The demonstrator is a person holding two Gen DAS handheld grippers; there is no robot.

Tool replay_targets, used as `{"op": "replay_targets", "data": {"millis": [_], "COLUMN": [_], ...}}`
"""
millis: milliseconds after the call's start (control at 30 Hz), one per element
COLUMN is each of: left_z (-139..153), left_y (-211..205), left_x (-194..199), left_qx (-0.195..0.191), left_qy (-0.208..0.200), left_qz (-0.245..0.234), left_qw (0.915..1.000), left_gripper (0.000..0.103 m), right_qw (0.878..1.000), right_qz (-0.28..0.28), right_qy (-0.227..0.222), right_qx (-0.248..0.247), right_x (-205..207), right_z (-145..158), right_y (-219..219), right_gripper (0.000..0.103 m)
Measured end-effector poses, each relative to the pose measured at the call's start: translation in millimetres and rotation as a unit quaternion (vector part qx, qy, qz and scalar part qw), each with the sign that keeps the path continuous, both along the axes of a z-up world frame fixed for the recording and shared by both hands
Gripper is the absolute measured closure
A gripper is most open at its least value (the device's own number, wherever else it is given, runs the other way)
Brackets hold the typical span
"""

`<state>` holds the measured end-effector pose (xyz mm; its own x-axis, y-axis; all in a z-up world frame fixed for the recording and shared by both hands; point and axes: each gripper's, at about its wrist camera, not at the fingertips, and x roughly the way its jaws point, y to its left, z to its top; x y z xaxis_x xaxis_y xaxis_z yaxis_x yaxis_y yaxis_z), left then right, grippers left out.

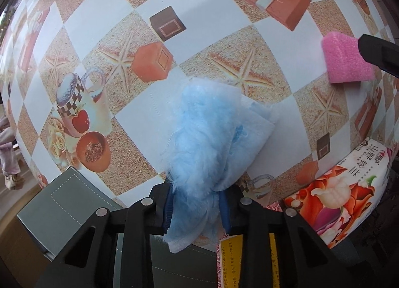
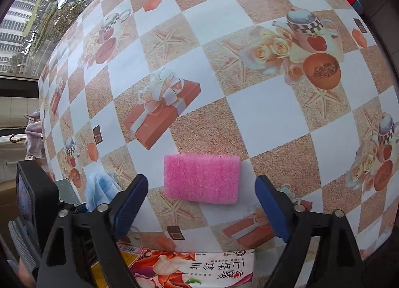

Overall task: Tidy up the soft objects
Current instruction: 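Carry the blue cloth in the left tool while the right tool carries the pink sponge over the box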

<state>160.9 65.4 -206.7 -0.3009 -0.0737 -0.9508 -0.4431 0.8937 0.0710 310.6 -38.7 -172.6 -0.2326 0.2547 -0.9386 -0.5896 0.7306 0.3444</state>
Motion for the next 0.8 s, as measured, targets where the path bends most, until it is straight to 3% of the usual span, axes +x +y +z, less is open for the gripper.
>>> {"op": "replay_targets", "data": {"millis": [267, 367, 400, 433, 600, 800], "left_z": [-2, -2, -6, -7, -2, 34], "left_y": [-1, 0, 7, 10, 6, 5], "left_x": [3, 6, 1, -1, -3, 2], "left_qx": [0.012, 0.004, 0.001, -0.006, 0.016, 0.048], "left_qy": [0.009, 0.009, 0.007, 0.002, -0.008, -0.062], "left_qz": [-0.018, -0.012, -0.011, -0.009, -0.022, -0.009], "left_qw": [0.9997, 0.9999, 0.9999, 0.9999, 0.9996, 0.9969], "left_gripper": [0.059, 0.059, 0.06, 0.068, 0.075, 0.075], "right_qw": [0.997, 0.996, 0.996, 0.995, 0.998, 1.0], "right_qz": [0.015, 0.032, 0.04, 0.045, 0.038, 0.001], "right_qy": [-0.029, -0.045, -0.049, -0.062, -0.034, -0.012], "right_qx": [-0.069, -0.064, -0.064, -0.063, -0.031, 0.002], "right_x": [-16, -21, -22, -22, -14, 0], "right_z": [-26, -27, -26, -23, -14, 7], "right_y": [19, 24, 25, 25, 15, -9], "right_gripper": [0.012, 0.014, 0.02, 0.032, 0.032, 0.032]}}
